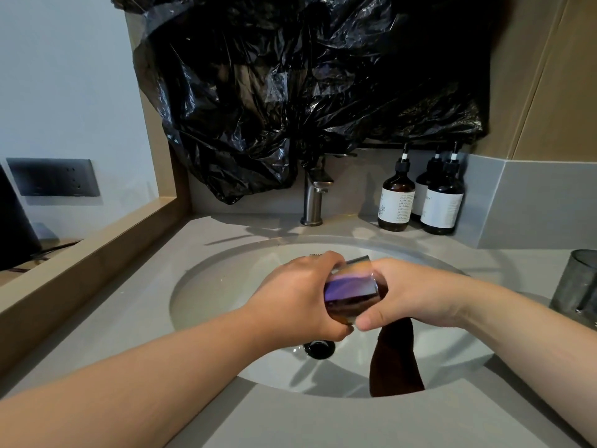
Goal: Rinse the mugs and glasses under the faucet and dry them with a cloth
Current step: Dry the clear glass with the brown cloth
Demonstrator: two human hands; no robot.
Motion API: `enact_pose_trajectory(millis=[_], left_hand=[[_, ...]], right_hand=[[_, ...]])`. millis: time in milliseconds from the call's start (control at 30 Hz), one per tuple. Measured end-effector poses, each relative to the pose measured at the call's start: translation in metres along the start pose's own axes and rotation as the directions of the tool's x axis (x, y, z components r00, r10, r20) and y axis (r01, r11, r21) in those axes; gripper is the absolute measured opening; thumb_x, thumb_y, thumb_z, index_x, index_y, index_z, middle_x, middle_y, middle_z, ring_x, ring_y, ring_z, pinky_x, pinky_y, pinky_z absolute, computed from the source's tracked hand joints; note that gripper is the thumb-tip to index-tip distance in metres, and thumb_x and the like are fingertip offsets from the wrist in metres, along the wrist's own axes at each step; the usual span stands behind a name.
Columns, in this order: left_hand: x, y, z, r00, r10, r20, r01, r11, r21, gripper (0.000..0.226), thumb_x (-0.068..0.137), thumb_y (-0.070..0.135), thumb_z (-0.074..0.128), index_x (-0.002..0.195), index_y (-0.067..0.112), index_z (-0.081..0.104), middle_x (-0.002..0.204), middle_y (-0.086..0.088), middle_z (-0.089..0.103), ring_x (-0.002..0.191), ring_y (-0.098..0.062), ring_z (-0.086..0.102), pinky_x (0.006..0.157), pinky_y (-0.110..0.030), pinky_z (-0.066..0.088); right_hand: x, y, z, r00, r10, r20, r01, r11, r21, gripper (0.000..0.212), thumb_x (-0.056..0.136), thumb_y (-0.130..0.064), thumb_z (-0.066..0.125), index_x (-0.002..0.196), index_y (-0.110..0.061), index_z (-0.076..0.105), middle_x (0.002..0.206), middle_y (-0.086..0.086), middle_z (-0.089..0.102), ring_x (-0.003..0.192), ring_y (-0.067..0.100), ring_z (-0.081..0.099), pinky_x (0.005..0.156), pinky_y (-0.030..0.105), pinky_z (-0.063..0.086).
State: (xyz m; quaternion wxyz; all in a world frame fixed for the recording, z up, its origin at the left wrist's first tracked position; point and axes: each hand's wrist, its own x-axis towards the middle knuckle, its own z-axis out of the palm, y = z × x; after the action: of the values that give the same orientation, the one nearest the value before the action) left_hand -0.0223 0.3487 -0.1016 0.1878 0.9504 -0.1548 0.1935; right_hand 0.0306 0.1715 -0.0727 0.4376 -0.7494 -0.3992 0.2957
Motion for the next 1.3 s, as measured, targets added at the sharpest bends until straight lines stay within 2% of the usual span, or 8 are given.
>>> enact_pose_trajectory(millis=[267, 467, 567, 767, 967, 1100, 1167, 1300], left_hand=[[0.002, -0.002, -0.002, 0.995, -0.092, 0.048, 0.096, 0.991, -0.091, 0.081, 0.065, 0.045, 0.077, 0.134, 0.032, 0.037, 0.101, 0.015, 0.05, 0.09, -0.011, 0.052, 0.076, -0.024, 0.046], [0.001, -0.004, -0.002, 0.993, -0.101, 0.059, 0.107, 0.988, -0.108, 0.078, 0.064, 0.045, 0.078, 0.13, 0.033, 0.038, 0.1, 0.014, 0.055, 0.087, -0.009, 0.054, 0.074, -0.021, 0.045], [0.001, -0.004, -0.003, 0.992, -0.097, 0.079, 0.105, 0.989, -0.102, 0.08, 0.063, 0.044, 0.078, 0.131, 0.034, 0.038, 0.102, 0.014, 0.056, 0.089, -0.009, 0.055, 0.079, -0.026, 0.05], [0.004, -0.009, -0.007, 0.991, -0.131, 0.001, 0.131, 0.991, -0.018, 0.083, 0.066, 0.048, 0.077, 0.136, 0.033, 0.035, 0.104, 0.016, 0.047, 0.096, -0.009, 0.049, 0.088, -0.03, 0.048], [0.002, -0.005, 0.008, 0.948, 0.201, -0.248, -0.13, 0.953, 0.273, 0.071, 0.05, 0.039, 0.079, 0.113, 0.015, 0.059, 0.089, -0.004, 0.064, 0.08, -0.027, 0.061, 0.058, -0.034, 0.053], [0.002, -0.003, 0.003, 0.995, 0.015, -0.099, -0.021, 0.998, -0.058, 0.098, 0.058, 0.058, 0.081, 0.141, 0.027, 0.038, 0.126, 0.005, 0.053, 0.109, -0.016, 0.054, 0.09, -0.034, 0.05], [0.003, 0.0, -0.006, 0.972, -0.229, 0.045, 0.225, 0.871, -0.436, 0.1, 0.059, 0.071, 0.065, 0.145, 0.039, 0.026, 0.136, 0.011, 0.045, 0.114, -0.012, 0.053, 0.097, -0.033, 0.048], [0.007, -0.005, -0.012, 0.783, -0.414, 0.463, 0.571, 0.187, -0.799, 0.073, 0.073, 0.076, 0.045, 0.131, 0.033, 0.044, 0.122, -0.011, 0.063, 0.099, -0.033, 0.067, 0.08, -0.047, 0.057]], right_hand=[[-0.003, -0.009, -0.007, 0.973, 0.001, -0.232, -0.031, 0.992, -0.124, 0.04, 0.068, 0.003, 0.079, 0.097, -0.023, 0.069, 0.083, -0.006, 0.074, 0.079, 0.007, 0.067, 0.075, 0.018, 0.053], [-0.011, -0.007, -0.01, 1.0, 0.001, 0.018, -0.003, 0.996, 0.091, 0.056, 0.079, -0.024, 0.072, 0.13, -0.009, 0.055, 0.127, 0.02, 0.059, 0.119, 0.041, 0.052, 0.104, 0.045, 0.039], [-0.009, -0.003, -0.011, 0.999, 0.022, 0.026, -0.026, 0.989, 0.148, 0.051, 0.084, -0.021, 0.063, 0.132, -0.008, 0.053, 0.13, 0.02, 0.057, 0.124, 0.04, 0.048, 0.108, 0.046, 0.034], [-0.013, -0.016, -0.012, 0.987, 0.053, -0.152, 0.008, 0.927, 0.374, 0.036, 0.08, -0.026, 0.057, 0.108, -0.006, 0.069, 0.083, 0.01, 0.073, 0.076, 0.014, 0.068, 0.06, 0.018, 0.051], [0.003, -0.011, 0.008, 0.954, 0.111, -0.277, -0.02, 0.951, 0.309, 0.017, 0.08, 0.002, 0.062, 0.093, -0.003, 0.071, 0.088, 0.015, 0.072, 0.073, 0.02, 0.069, 0.065, 0.021, 0.055], [0.001, -0.009, 0.004, 0.939, 0.129, -0.319, -0.009, 0.936, 0.353, 0.024, 0.073, 0.003, 0.064, 0.096, -0.003, 0.071, 0.096, 0.02, 0.071, 0.081, 0.027, 0.069, 0.075, 0.028, 0.057], [0.001, -0.007, 0.0, 0.93, 0.115, -0.35, 0.01, 0.942, 0.335, 0.039, 0.061, 0.001, 0.074, 0.1, -0.001, 0.07, 0.099, 0.02, 0.071, 0.086, 0.028, 0.069, 0.081, 0.031, 0.055], [0.004, -0.004, -0.002, 0.905, 0.066, -0.421, 0.052, 0.963, 0.263, 0.052, 0.06, -0.011, 0.07, 0.109, 0.002, 0.065, 0.105, 0.02, 0.07, 0.1, 0.033, 0.067, 0.093, 0.037, 0.05]])
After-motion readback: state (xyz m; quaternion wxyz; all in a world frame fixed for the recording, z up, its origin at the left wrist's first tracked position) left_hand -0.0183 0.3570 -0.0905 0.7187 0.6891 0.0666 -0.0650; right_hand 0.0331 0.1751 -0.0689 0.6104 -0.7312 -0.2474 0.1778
